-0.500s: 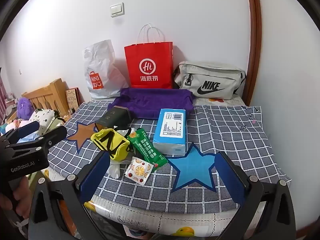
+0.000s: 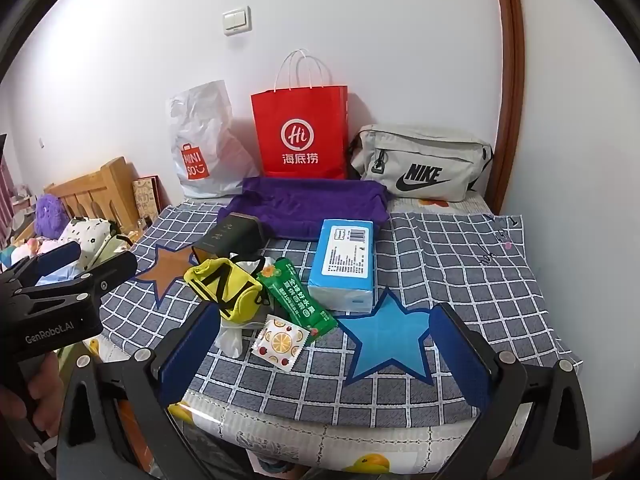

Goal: Organize soft objects

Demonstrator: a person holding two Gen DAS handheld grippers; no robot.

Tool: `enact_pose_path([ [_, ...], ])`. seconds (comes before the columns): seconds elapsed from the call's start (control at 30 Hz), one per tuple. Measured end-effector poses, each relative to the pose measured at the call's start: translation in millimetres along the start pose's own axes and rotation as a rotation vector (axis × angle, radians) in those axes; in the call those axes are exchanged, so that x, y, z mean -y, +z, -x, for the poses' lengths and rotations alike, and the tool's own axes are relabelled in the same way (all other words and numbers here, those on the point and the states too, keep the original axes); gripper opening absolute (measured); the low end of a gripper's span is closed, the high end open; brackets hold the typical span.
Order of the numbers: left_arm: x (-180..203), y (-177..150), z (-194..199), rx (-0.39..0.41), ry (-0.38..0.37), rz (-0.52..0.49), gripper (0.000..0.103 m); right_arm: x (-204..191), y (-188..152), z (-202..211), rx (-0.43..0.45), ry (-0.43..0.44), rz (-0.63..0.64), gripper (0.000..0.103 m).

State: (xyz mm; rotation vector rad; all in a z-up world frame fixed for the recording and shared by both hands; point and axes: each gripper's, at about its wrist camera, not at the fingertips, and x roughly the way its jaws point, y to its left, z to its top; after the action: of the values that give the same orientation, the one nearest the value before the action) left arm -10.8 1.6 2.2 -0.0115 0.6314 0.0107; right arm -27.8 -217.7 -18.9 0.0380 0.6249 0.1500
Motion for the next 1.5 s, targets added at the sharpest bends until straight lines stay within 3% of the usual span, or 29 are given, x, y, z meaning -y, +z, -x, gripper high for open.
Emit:
enact_pose_path([
  [1.03,-2,-1,-4,0.009,-0.002,-0.037,0.103,3,-1,-7,0.017,0.024,0.003,0.103],
  [1.3,-5,-10,-42,-0.054,0.046,-0.033,0.101,5,-8,-34,-0.019,0.067,-0.001,0.103],
  [1.5,-5,-19,-75,-0.112,0.022,-0.028,0.101,11,-19,-66,-0.071,0.067,-0.015,0.103],
])
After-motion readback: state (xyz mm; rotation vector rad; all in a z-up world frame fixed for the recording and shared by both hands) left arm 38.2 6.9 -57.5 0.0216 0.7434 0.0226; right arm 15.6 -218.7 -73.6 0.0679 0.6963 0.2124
